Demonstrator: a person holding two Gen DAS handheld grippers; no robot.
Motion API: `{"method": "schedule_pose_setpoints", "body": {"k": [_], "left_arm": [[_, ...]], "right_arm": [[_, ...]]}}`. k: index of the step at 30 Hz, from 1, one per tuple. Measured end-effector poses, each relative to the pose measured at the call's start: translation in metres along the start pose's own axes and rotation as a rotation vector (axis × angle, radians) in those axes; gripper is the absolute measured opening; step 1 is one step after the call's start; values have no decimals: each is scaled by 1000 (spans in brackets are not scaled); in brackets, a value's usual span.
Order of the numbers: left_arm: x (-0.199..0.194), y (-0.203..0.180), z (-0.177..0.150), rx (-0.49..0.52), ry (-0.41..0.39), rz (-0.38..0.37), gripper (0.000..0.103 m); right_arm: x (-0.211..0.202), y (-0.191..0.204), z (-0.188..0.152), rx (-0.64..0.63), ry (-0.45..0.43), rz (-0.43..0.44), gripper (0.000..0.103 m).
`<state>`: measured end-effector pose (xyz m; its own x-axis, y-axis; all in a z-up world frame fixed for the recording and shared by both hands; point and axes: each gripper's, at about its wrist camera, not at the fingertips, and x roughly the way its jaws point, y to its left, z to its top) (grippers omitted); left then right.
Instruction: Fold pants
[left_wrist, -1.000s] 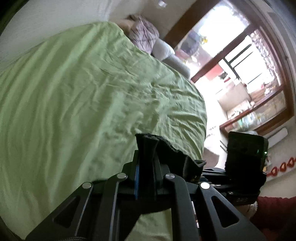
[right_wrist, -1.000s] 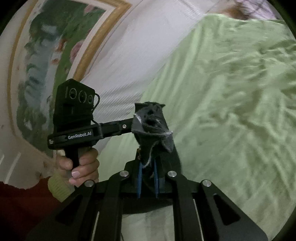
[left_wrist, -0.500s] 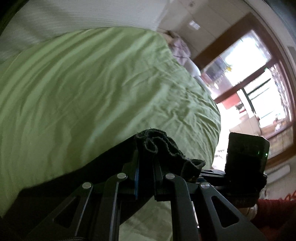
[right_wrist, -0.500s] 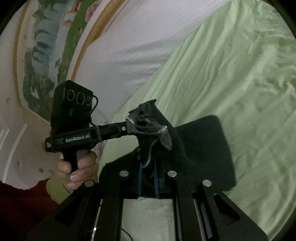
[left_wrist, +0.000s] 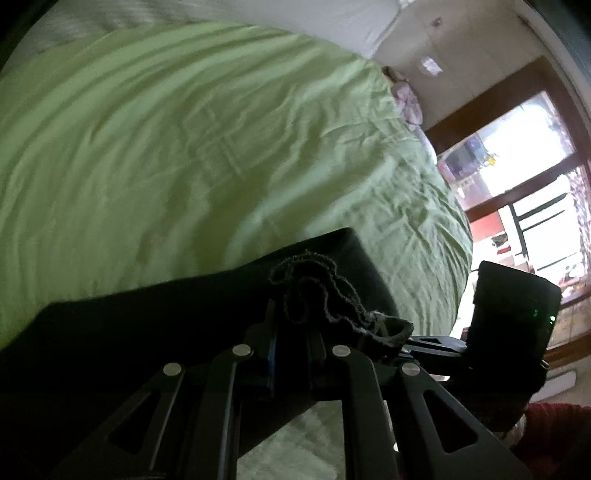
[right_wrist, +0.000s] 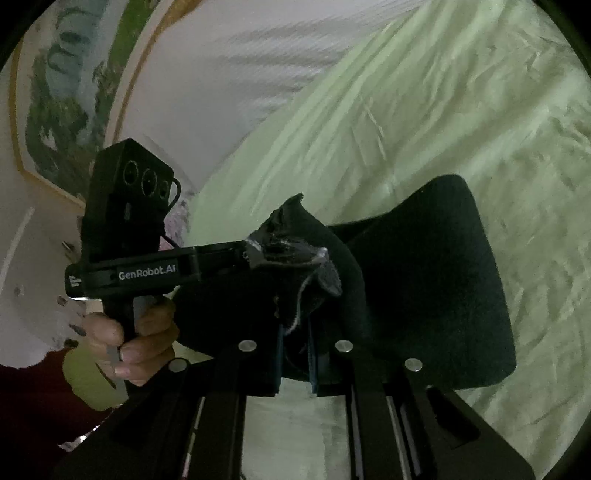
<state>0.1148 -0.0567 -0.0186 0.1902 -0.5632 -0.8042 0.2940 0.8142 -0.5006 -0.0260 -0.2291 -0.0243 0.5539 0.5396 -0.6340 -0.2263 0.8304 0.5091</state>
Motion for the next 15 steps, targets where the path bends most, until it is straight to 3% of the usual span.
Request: {"method": "schedule_pose_setpoints", "body": {"k": [12,15], "left_arm": [[6,34,-21,-112,9,64,13],[-1,44,-30,-148,1,93,15]], "right_arm": [[31,6,-1,-42,85,-63,16],[36,6,0,-30,107,-70,22]]}}
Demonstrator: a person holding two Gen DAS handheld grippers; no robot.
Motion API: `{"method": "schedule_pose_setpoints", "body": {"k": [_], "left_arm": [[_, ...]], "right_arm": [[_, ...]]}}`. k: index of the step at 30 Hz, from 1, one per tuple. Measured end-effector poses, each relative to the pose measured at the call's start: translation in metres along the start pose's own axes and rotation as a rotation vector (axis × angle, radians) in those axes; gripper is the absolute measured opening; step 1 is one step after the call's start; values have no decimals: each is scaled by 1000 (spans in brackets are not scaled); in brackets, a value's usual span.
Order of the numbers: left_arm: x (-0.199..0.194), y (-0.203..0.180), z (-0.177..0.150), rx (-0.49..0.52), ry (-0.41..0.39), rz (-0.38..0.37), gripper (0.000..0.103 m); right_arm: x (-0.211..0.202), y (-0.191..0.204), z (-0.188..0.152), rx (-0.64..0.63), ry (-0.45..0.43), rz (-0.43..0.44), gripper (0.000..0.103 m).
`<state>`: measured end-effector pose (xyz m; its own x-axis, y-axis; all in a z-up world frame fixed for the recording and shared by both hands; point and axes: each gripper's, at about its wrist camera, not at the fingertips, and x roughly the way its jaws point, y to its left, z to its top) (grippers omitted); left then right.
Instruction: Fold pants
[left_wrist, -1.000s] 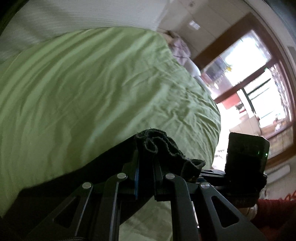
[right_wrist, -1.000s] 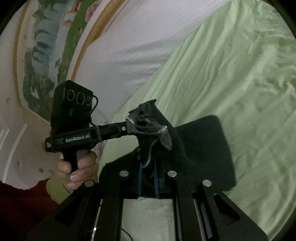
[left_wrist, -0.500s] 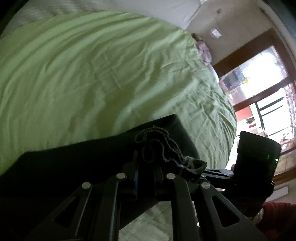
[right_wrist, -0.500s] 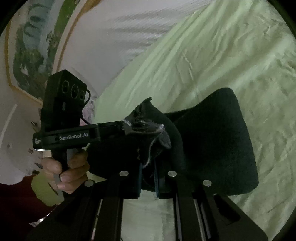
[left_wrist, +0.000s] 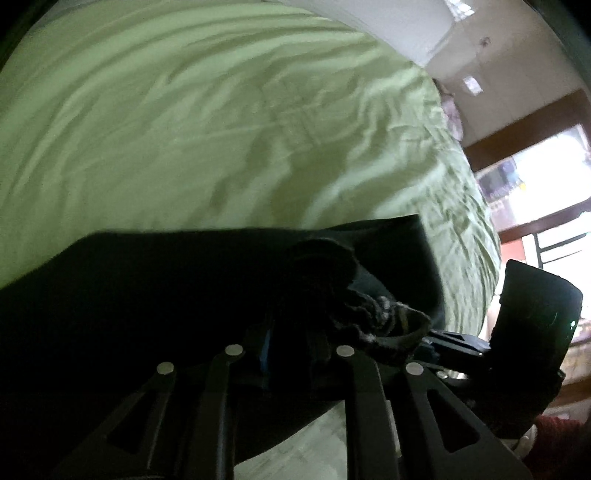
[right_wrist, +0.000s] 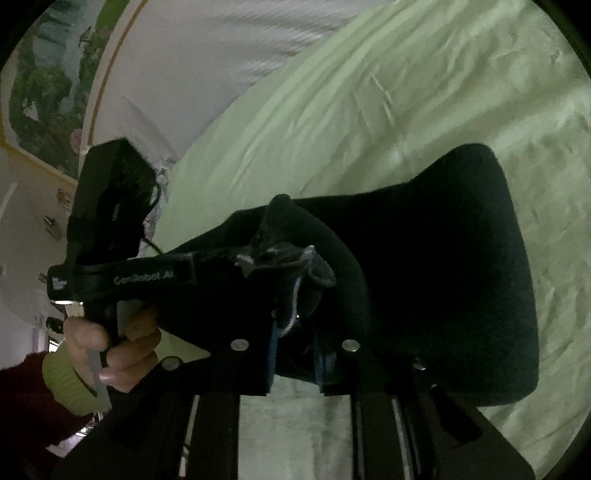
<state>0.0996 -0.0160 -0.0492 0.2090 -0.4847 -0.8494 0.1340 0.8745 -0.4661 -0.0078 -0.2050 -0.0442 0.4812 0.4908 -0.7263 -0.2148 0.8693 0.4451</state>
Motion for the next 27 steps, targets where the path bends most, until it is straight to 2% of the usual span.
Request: {"method": "schedule_pose_setpoints", "body": {"k": [2,5,15,22,24,27], "left_arm": [[-7,9,-6,-28,-13,5,15],[-23,24,-17,-89,-41,13,22],[-78,60,-59,-298,-172,21,46],[-106,80,-94,-401,-222,43,49],[-118,86,-107,-436,-265,59,49],[-133,97,-124,-476,-298,75,54]], "right_arm": [[2,1,0,5,15,21,36],[5,10,-1,-22,24,21,44],[14,42,9,-87,59,82,45],[25,71,26,-173,82,107,45],[30,81,30,-202,89,110,45],[39,96,38,-257,114,116,45]]}}
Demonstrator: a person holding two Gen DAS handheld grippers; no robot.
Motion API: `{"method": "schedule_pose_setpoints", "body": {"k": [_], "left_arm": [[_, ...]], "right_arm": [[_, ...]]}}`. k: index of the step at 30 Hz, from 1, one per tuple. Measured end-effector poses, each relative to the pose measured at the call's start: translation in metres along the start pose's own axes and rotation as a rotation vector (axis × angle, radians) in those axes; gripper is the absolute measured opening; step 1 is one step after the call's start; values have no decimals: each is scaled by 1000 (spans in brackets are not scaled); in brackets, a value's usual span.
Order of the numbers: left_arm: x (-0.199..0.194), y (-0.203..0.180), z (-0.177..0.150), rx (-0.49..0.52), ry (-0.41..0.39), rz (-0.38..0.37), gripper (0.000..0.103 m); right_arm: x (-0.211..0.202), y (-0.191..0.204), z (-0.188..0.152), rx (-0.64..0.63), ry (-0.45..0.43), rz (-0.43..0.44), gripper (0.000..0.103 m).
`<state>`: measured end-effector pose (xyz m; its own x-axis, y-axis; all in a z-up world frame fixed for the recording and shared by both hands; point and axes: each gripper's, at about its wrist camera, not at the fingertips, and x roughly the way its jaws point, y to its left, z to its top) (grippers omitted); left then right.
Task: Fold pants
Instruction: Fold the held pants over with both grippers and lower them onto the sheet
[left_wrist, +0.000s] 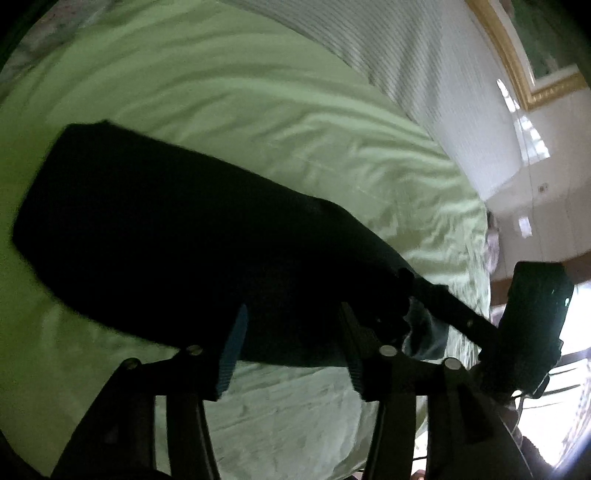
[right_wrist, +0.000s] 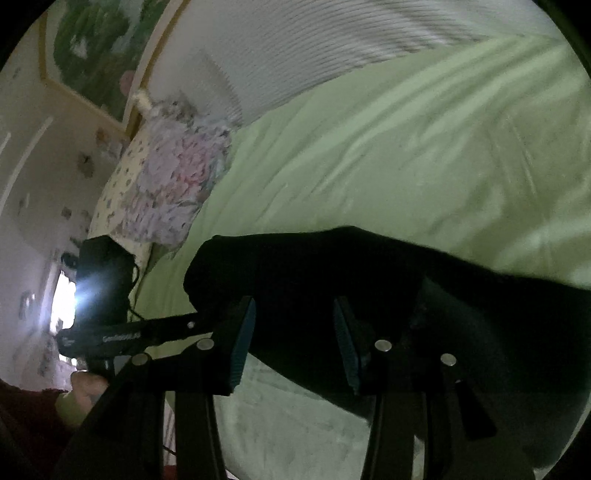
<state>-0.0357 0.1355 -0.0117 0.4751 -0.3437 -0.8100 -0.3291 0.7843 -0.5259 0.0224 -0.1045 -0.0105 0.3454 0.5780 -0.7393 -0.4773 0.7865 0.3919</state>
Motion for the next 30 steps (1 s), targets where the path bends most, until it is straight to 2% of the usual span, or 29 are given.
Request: {"method": "schedule_pose_setpoints", "body": {"k": [11,20,30], "left_arm": [[-32,61,-13,-211,-59,31,55],[-37,107,-15,-366,-71,37,56],[-27,126,-9,-447,-66,41,60]], "right_arm": [[54,38,35,-145,118,38,48],[94,62,64,-243,199,58,49],[148,82,88,-354,306,88,51]]}}
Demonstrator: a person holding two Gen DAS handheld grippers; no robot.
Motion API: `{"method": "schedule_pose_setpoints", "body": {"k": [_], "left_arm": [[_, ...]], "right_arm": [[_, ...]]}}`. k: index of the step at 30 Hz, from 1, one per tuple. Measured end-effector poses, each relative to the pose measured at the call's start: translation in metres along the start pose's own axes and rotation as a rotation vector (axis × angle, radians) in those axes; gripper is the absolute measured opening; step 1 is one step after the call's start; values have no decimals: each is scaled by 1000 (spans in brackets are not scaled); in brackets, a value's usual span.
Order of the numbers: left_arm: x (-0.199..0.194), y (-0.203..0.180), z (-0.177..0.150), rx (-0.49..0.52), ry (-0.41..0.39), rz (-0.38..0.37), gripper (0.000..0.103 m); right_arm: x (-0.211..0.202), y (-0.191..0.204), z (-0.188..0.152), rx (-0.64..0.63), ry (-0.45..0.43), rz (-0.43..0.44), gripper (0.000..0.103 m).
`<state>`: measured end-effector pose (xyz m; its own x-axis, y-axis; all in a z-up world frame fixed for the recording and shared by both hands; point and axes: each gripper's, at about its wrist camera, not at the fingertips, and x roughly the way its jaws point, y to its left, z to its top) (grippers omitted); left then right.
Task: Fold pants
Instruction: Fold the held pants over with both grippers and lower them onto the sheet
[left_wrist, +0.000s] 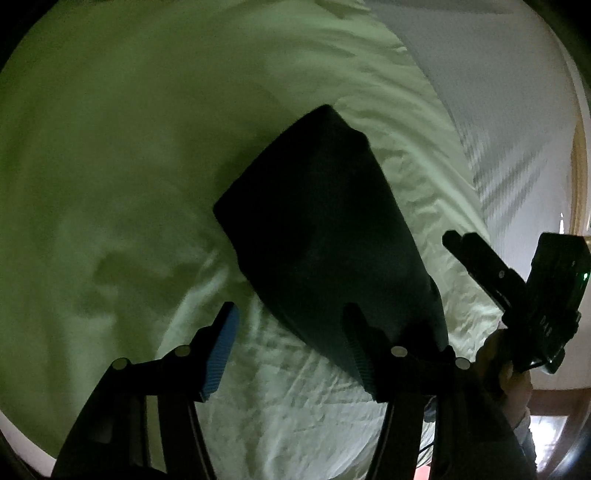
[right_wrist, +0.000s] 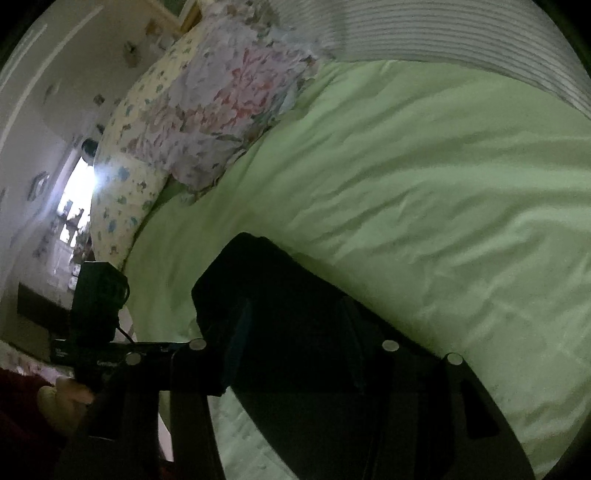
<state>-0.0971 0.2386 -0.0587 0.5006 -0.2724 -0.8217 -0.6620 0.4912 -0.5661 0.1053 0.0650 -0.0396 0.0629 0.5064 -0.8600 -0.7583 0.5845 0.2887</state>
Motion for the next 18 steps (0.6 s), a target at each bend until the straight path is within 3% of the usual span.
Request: {"method": "schedule_pose_setpoints", "body": {"k": [10,18], "left_arm": [[9,20,8,-62,4,9,60],[16,19,14,-55,-20,20,60]], "right_arm": [[46,5,32,-154,139,46,51],[91,15,48,-241,267,95,51]]}}
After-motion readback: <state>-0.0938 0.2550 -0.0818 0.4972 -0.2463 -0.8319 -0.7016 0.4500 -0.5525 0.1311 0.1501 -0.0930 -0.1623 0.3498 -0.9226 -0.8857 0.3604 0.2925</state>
